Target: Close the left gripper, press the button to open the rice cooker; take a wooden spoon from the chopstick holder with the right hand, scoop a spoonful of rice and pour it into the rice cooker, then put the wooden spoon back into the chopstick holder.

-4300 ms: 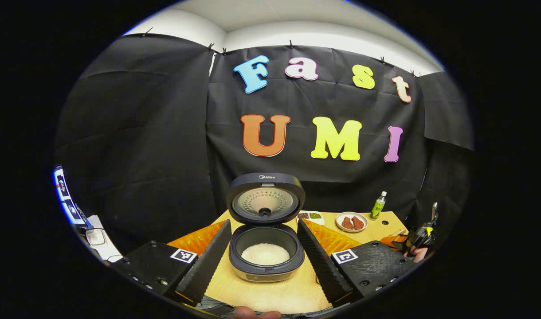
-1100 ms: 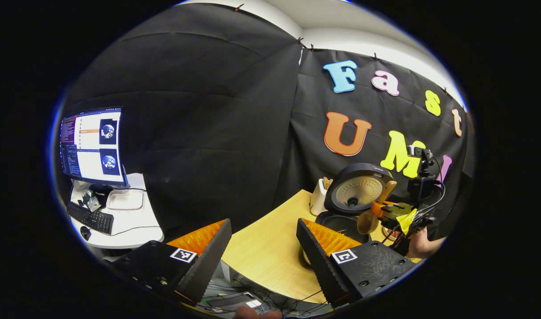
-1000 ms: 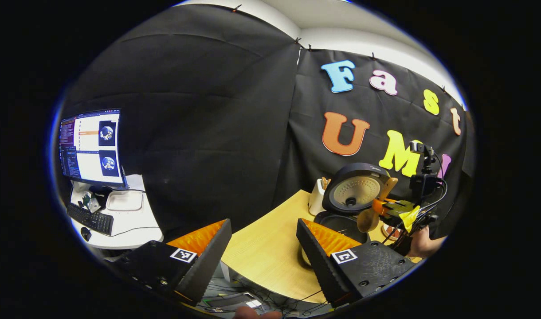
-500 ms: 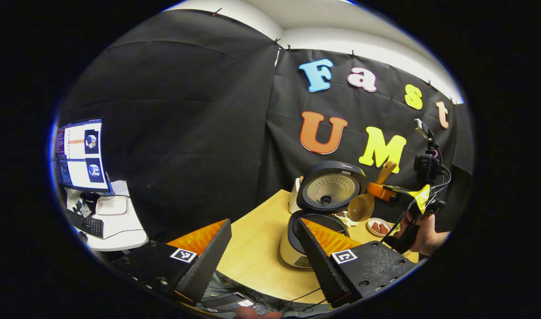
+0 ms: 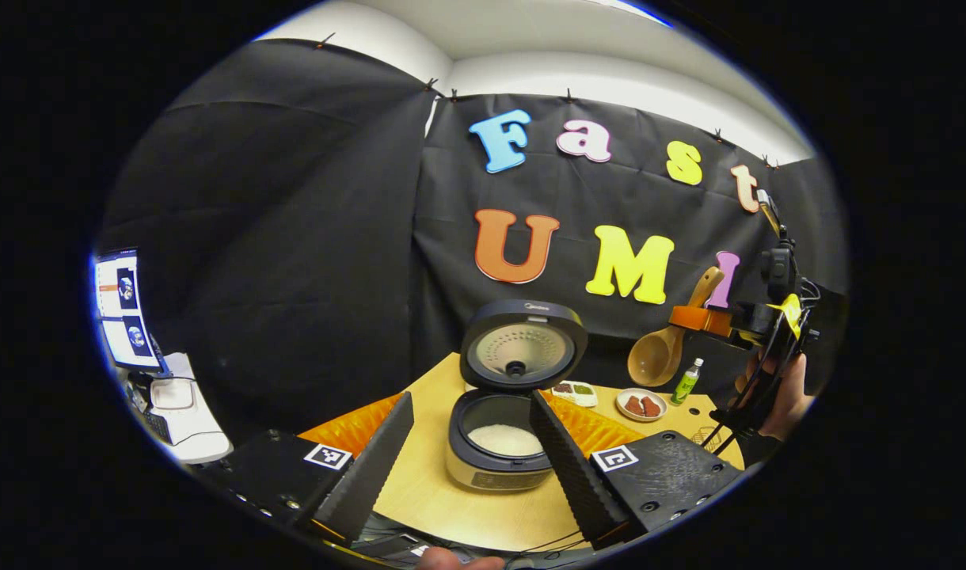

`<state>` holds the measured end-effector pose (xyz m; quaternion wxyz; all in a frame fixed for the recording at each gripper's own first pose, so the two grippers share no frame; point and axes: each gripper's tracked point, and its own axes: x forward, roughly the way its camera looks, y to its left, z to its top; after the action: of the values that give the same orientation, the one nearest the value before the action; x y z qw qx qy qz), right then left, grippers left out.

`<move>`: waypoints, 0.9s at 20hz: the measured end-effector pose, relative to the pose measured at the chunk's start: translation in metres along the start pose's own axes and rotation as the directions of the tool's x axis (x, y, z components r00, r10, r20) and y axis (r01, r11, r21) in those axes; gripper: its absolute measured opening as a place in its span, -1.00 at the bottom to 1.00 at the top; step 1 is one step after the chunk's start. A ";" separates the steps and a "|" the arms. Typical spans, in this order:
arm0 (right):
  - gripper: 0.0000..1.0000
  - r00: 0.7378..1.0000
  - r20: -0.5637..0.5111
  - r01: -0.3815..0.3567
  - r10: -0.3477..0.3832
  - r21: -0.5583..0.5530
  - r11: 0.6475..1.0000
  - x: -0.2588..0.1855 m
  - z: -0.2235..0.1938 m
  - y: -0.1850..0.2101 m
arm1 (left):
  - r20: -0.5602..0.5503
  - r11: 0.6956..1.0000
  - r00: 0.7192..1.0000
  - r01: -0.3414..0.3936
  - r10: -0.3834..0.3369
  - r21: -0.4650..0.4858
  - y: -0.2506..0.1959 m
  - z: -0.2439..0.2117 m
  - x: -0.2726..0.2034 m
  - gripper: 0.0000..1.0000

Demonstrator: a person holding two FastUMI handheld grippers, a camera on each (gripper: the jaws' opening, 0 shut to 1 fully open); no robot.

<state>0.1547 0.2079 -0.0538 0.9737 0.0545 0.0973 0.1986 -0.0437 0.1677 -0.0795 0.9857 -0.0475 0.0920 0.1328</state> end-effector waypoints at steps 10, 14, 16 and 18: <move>-0.81 0.964 -0.036 0.264 -0.262 0.110 0.958 -0.057 -0.017 -0.192 | -0.009 0.988 0.989 0.147 -0.147 0.049 -0.091 0.009 0.032 0.90; -0.82 0.930 -0.059 0.368 -0.363 0.114 0.923 -0.065 -0.030 -0.266 | -0.015 0.983 0.985 0.170 -0.169 0.064 -0.121 0.009 0.044 0.90; -0.82 0.916 -0.081 0.401 -0.394 0.112 0.909 -0.069 -0.040 -0.293 | -0.014 0.983 0.985 0.174 -0.173 0.067 -0.132 0.011 0.046 0.90; -0.81 0.908 -0.102 0.417 -0.407 0.105 0.903 -0.064 -0.054 -0.316 | -0.015 0.983 0.985 0.170 -0.169 0.066 -0.138 0.010 0.048 0.90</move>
<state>0.2043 -0.1030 -0.1413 0.9838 0.0856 0.1566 -0.0162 0.0409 0.0482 -0.0690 0.9941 -0.0229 0.0965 0.0450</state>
